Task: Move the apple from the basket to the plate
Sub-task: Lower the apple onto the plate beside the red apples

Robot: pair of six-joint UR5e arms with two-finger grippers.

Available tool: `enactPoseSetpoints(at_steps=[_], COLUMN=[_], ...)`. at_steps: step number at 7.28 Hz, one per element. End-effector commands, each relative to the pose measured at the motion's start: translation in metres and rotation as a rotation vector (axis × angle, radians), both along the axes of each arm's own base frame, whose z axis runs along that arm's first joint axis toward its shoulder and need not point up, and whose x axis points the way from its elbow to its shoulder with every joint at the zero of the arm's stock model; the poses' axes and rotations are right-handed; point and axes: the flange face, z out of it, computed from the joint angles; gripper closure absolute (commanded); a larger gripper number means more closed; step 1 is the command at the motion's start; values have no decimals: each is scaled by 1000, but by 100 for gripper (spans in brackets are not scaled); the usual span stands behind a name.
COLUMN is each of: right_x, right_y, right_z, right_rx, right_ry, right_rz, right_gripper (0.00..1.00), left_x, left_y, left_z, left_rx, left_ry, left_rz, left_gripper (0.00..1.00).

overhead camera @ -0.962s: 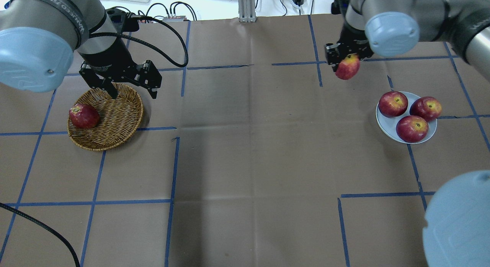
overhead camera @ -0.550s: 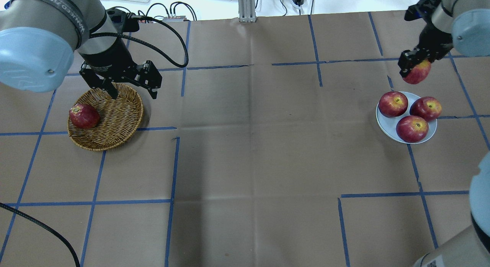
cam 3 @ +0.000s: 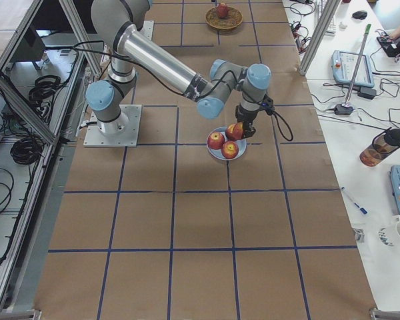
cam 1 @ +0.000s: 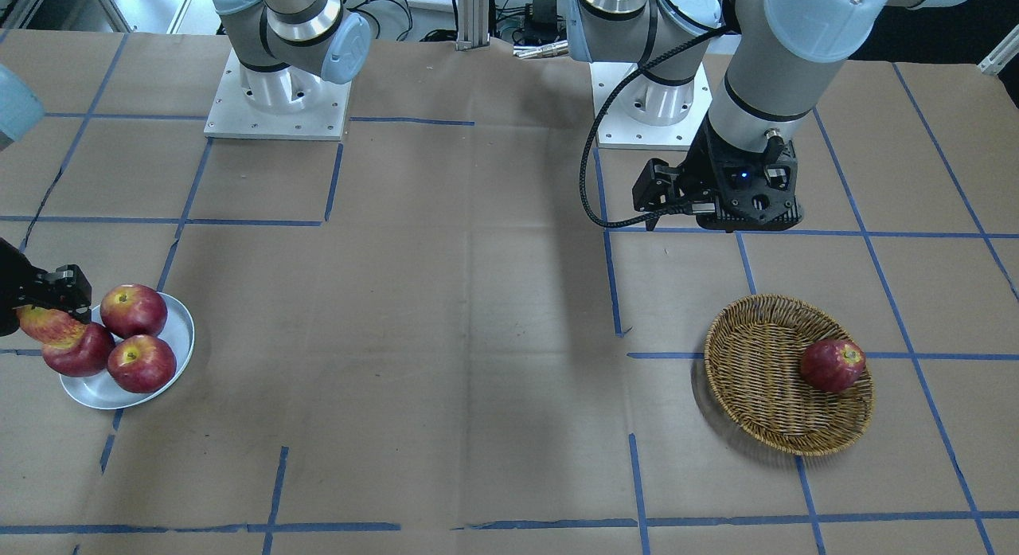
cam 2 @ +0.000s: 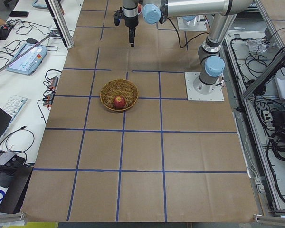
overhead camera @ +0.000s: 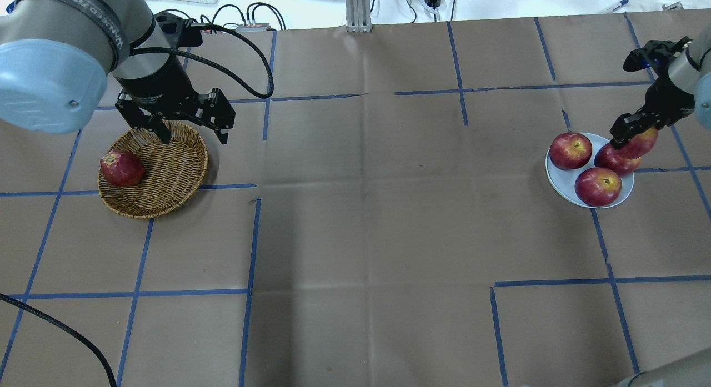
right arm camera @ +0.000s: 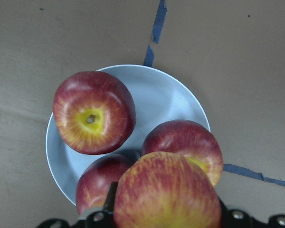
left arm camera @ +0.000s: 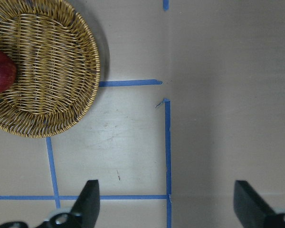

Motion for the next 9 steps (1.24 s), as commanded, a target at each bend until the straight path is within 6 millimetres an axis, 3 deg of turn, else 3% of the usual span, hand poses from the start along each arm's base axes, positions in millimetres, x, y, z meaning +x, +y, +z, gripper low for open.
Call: enactPoseSetpoints(at_steps=[1,3,5,8,9], right_x=[12,30,28,26,26], right_y=[12,6,-6,-7,-6], right_z=[-11,-19,-30,-29,-30], right_rx=[-49,-39,-80,-75,-69], right_ry=[-8,-14,5,17,16], right_rz=[-30,-26,-15,-8,-8], right_gripper=[53,53,50,49,32], left_x=[0,1,0,0,0], left_y=[0,0,1,2,2], left_z=[0,-1,-4,-3,-3], left_rx=[0,2,6,6,6], left_ry=[1,0,1,1,1], left_rz=[1,1,0,0,0], left_gripper=[1,1,1,1,1])
